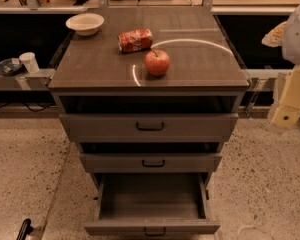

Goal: Close bottom drawer

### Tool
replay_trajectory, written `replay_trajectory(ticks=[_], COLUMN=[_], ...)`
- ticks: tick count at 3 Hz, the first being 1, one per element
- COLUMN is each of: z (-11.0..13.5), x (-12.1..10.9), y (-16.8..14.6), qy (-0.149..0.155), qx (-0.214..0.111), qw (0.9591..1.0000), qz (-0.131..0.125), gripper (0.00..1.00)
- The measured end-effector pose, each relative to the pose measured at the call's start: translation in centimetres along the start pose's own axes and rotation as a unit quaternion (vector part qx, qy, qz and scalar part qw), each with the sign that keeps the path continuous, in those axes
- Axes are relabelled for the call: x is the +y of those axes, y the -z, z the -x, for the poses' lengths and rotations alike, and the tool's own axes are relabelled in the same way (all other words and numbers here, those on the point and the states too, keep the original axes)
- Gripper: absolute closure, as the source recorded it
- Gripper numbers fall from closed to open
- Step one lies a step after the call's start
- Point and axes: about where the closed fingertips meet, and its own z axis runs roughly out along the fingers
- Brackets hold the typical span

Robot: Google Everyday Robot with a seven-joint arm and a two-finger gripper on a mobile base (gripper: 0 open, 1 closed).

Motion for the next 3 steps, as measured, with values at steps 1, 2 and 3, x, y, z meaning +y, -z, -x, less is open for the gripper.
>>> replay_trajectory(ticks=[1,2,3], z=[0.0,0.0,-0.1], x=[0.0,0.1,1.8], y=[0.0,-2.8,-9.4], qy=[0.0,-0.012,-0.029], qx=[-0.001,-0.029,-0.082], qw=[1.0,0.9994,0.9953], qz=[-0.001,0.012,0.042], gripper=[0.0,0.0,0.0])
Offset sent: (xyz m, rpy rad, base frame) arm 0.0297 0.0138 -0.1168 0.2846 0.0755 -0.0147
